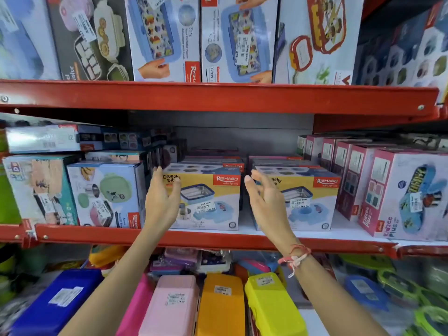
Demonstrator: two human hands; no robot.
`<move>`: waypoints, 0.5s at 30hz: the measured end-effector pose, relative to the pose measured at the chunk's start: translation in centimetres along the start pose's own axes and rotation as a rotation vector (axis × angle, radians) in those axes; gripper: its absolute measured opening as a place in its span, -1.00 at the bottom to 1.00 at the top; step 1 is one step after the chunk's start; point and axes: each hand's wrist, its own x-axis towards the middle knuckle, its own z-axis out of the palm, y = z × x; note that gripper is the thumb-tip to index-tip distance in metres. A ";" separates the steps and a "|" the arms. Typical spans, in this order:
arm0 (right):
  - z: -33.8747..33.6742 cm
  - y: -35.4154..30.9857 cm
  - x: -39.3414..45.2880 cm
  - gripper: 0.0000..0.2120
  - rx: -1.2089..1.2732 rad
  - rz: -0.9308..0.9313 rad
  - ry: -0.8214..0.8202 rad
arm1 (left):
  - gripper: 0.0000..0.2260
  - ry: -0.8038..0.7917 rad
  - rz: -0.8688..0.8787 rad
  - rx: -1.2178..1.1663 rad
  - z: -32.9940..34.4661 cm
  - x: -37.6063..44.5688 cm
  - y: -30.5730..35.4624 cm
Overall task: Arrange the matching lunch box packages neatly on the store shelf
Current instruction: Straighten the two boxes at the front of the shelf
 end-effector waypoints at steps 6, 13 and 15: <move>1.5 0.9 0.4 -0.33 0.148 0.432 -0.255 | -0.42 0.023 -0.290 -0.251 0.1 -0.1 0.0; 2.1 1.0 1.2 -0.24 0.417 0.734 -0.276 | -0.18 -0.092 -0.551 -0.476 -1.3 0.7 -0.9; 1.6 0.8 1.2 -0.41 0.475 0.701 -0.233 | -0.28 -0.097 -0.510 -0.512 -1.7 0.7 -0.7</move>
